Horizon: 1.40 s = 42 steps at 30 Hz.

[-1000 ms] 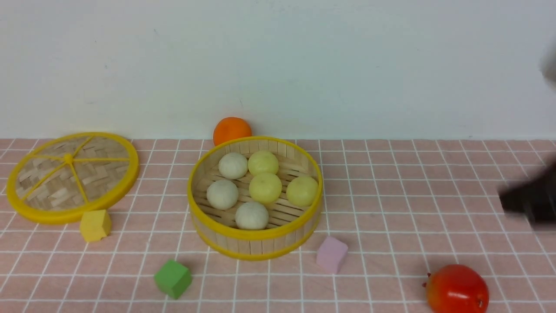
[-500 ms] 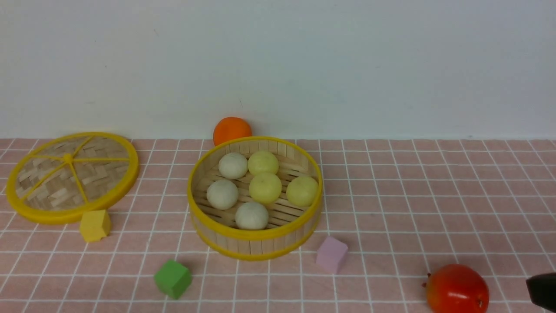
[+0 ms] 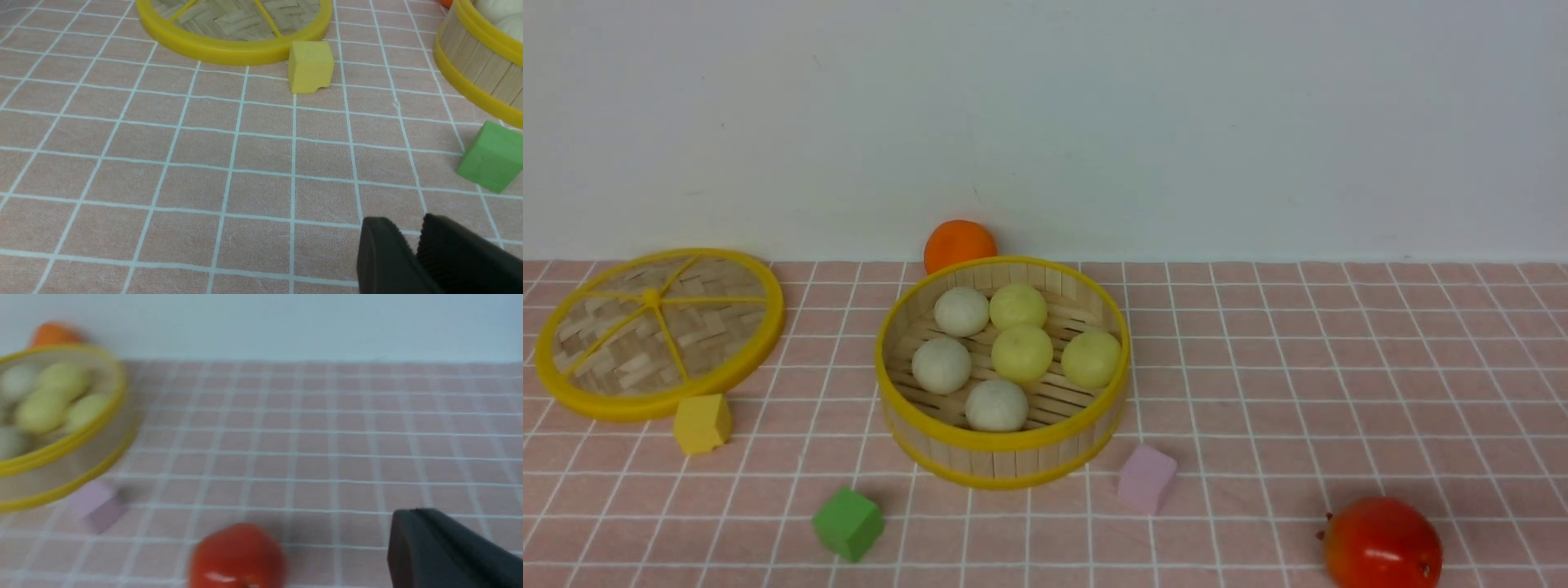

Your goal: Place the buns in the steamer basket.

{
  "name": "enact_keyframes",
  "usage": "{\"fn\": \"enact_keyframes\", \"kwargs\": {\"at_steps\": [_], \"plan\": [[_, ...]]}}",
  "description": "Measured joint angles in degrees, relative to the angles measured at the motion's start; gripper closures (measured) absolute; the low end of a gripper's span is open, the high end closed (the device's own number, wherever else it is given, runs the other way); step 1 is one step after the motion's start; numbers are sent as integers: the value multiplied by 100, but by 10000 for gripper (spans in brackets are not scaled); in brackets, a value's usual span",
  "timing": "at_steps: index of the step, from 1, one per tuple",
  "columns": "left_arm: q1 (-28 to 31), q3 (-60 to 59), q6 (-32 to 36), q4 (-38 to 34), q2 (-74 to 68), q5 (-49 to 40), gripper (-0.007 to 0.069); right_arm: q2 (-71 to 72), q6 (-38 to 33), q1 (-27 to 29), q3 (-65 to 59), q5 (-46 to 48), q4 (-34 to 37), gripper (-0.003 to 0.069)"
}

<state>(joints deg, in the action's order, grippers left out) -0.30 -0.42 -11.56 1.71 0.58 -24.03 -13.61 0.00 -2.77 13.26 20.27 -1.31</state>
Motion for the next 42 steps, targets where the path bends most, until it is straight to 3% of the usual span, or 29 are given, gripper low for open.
{"fn": "enact_keyframes", "kwargs": {"at_steps": [3, 6, 9, 16, 42], "plan": [[0, 0, 0, 0, 0, 0, 440, 856, 0, 316, -1071, -661, -19, 655], [0, 0, 0, -6, 0, 0, 435, 1339, 0, 424, -1443, -265, -8, 655], [0, 0, 0, -6, 0, 0, 433, 1416, 0, 455, -1467, 193, 7, 652], [0, 0, 0, -6, 0, 5, 423, 1435, 0, 469, -1467, 210, 306, 648], [0, 0, 0, -6, 0, 5, 403, 1435, 0, 469, -1461, 223, 366, 627]]}}
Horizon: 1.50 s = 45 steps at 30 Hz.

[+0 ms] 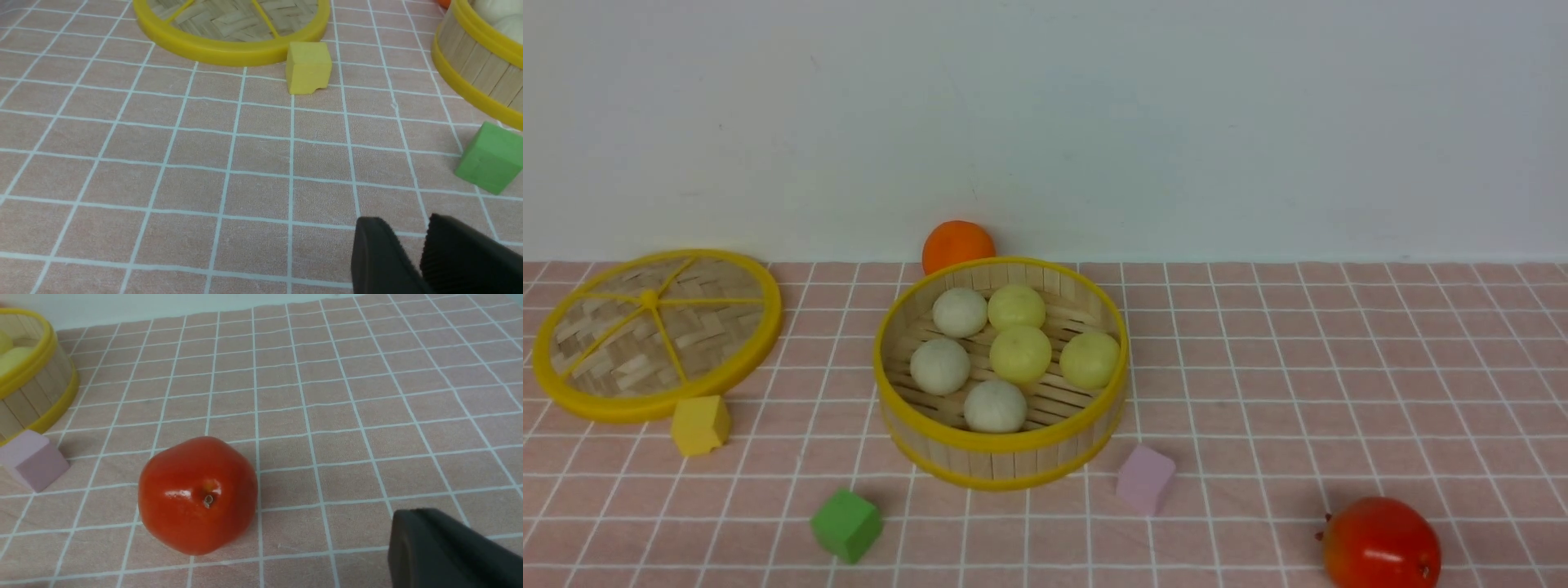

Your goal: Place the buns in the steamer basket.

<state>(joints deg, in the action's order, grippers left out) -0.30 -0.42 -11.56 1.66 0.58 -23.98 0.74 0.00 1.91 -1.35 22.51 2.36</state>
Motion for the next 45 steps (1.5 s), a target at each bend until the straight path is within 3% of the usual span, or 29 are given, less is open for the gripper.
{"fn": "enact_keyframes", "kwargs": {"at_steps": [45], "plan": [[0, 0, 0, 0, 0, 0, 388, 0, 0, 0, 0, 0, 0, 576]]}}
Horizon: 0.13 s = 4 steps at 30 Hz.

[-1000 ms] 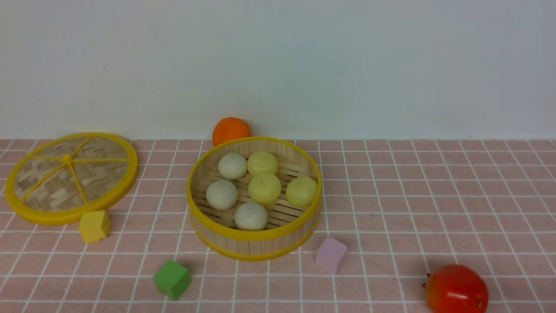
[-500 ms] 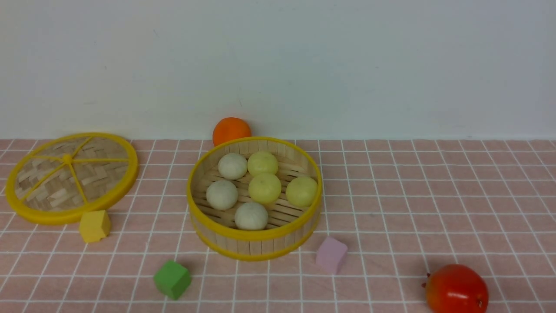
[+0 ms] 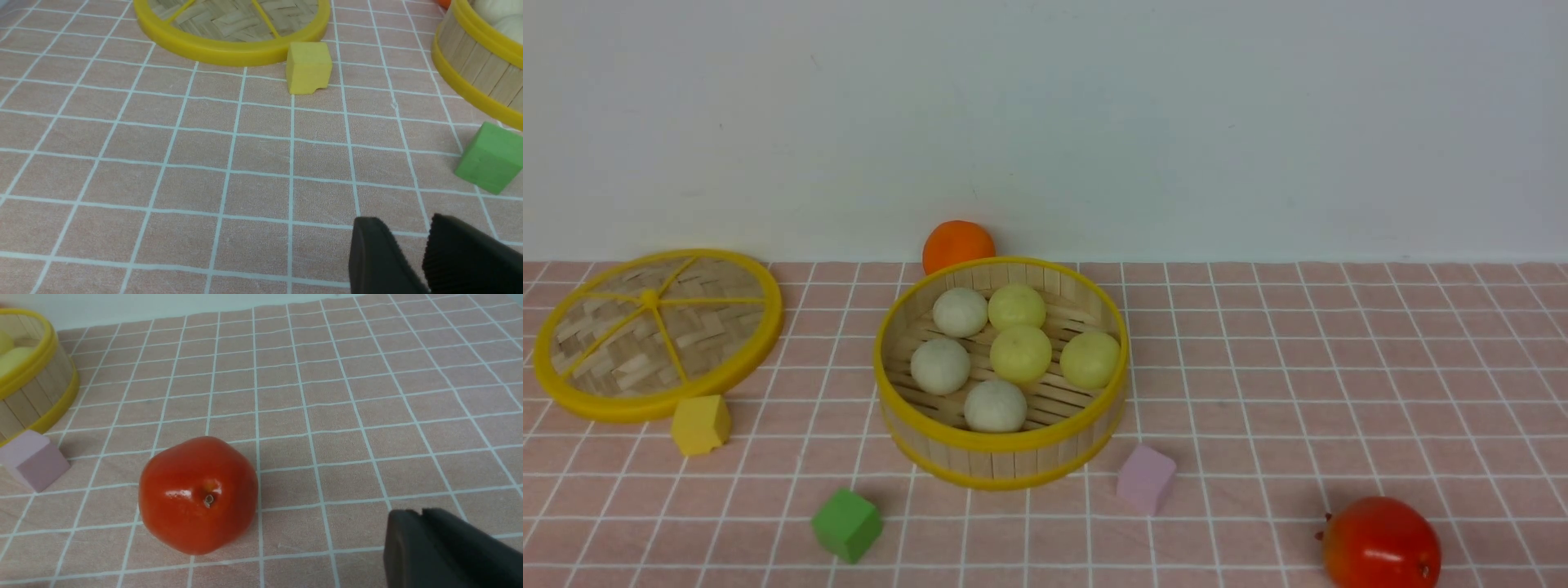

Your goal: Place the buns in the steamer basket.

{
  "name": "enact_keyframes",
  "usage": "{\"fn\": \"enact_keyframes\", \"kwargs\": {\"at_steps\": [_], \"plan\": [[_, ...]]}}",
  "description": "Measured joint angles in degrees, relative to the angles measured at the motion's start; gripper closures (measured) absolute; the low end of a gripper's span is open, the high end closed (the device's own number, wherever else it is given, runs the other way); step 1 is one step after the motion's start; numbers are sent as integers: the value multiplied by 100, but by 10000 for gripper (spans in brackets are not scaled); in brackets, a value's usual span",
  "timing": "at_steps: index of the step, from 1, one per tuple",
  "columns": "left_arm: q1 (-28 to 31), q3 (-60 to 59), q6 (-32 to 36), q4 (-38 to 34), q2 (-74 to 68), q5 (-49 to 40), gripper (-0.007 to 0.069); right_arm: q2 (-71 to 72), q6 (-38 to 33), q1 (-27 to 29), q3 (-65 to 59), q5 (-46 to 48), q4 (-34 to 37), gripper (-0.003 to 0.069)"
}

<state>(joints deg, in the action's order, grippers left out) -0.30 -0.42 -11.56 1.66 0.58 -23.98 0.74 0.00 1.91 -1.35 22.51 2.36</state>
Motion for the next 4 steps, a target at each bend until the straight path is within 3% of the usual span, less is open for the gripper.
{"fn": "enact_keyframes", "kwargs": {"at_steps": [4], "plan": [[0, 0, 0, 0, 0, 0, 388, 0, 0, 0, 0, 0, 0, 573]]}}
